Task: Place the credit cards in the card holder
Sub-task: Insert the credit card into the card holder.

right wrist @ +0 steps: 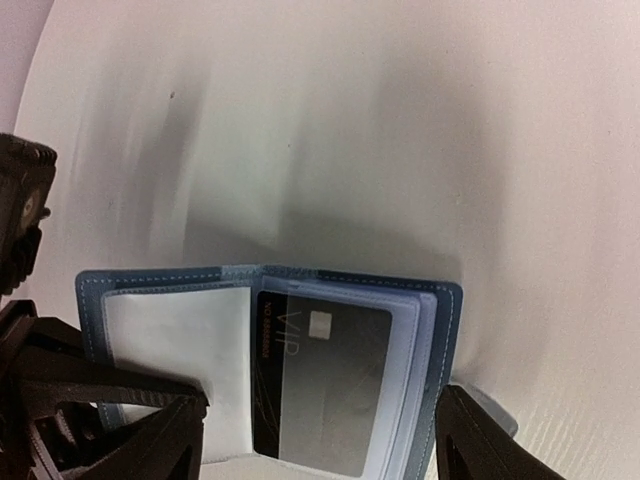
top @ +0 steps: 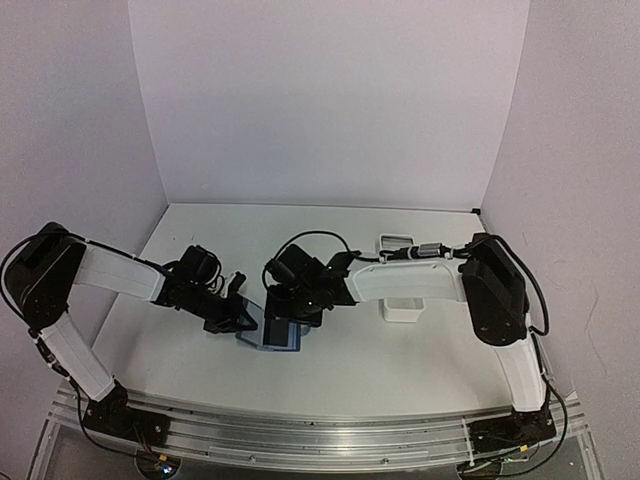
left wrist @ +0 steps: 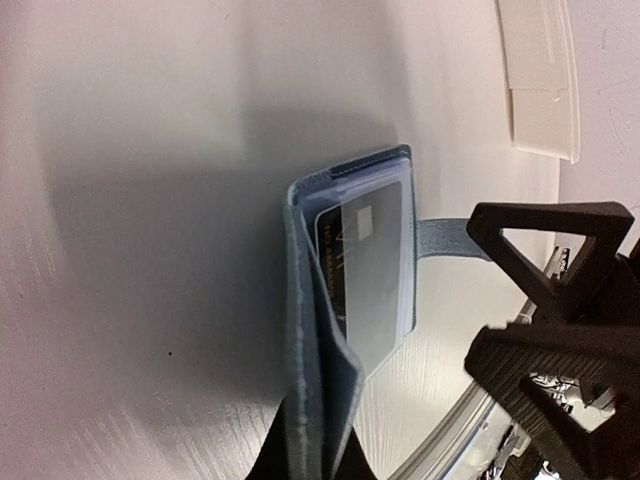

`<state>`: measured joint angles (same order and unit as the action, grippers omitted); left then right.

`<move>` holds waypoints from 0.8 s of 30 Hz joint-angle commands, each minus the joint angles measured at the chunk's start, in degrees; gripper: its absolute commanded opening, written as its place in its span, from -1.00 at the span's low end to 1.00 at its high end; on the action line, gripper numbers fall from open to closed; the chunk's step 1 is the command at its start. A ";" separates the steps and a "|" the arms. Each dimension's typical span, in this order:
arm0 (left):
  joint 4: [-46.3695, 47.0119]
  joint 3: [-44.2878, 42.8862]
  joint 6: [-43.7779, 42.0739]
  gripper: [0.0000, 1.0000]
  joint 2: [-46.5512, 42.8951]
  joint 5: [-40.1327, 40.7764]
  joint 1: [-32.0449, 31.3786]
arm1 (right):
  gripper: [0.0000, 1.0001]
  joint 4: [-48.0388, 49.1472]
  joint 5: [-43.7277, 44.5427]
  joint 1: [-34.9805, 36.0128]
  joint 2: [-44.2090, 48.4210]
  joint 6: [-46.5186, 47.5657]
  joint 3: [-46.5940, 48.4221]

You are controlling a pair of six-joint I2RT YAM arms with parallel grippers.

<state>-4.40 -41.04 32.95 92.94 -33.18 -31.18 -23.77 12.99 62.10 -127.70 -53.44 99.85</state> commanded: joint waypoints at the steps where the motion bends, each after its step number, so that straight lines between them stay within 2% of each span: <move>1: -1.87 -2.31 -0.09 -1.00 -3.32 0.22 -0.36 | 0.54 -10.38 5.53 1.73 -4.11 2.85 4.13; 5: -0.96 -2.39 -0.04 -1.00 -3.74 -1.71 -0.49 | 0.67 -10.68 4.85 2.24 -7.80 4.58 7.78; 11: -0.58 -4.85 -0.67 -1.00 -4.90 -4.67 -1.23 | 0.61 -10.78 5.95 2.25 -9.36 4.80 8.90; 17: -4.18 -5.14 0.16 -1.00 -4.62 -1.00 -0.79 | 0.12 -10.86 8.79 2.24 -6.29 4.15 4.63; 19: -4.13 -4.73 0.53 -1.00 -4.59 -0.58 -0.67 | 0.03 -10.86 9.23 2.28 -4.92 4.14 3.12; 20: -4.02 -4.55 0.61 -1.00 -4.54 -0.52 -0.68 | 0.06 -10.86 9.14 2.24 -4.52 4.55 2.98; 24: -3.84 -3.17 0.47 -1.00 -2.96 1.91 -0.55 | 0.43 -10.78 6.44 2.14 -4.18 7.83 6.51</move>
<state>-8.28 -43.79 33.12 90.70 -33.26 -32.18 -29.83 19.33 64.89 -133.76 -48.86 105.04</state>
